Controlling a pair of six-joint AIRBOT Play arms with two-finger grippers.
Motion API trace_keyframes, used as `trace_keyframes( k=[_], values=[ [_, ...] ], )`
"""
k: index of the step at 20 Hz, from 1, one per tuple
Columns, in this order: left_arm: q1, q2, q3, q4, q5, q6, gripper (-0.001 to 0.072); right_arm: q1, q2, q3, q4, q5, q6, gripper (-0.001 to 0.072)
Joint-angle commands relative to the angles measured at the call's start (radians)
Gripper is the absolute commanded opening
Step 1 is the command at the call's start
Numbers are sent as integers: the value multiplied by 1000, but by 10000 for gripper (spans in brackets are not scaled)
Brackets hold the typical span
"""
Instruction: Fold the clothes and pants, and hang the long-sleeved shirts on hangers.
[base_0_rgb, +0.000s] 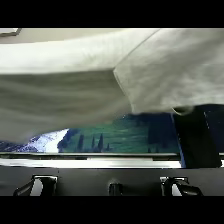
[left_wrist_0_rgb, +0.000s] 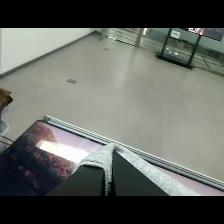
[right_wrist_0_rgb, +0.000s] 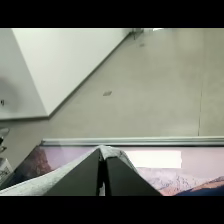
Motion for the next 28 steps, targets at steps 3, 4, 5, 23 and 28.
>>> trace_keyframes(
  k=[3,4,5,23,28],
  values=[
    [-2,-149,4,-170,-28,121,14,1,-97,2,-80,8,190,32],
    [-2,-220,4,-240,-50,158,14,1,-155,2,-63,29,208,32],
    [-3,-296,4,-286,-71,185,14,1,-228,2,-35,51,208,32],
    [-377,-1249,5,-227,343,356,15,157,-1081,2,-235,-274,249,32],
    [-361,-1249,5,-225,129,371,15,157,-1081,2,-327,5,298,32]
  ],
)
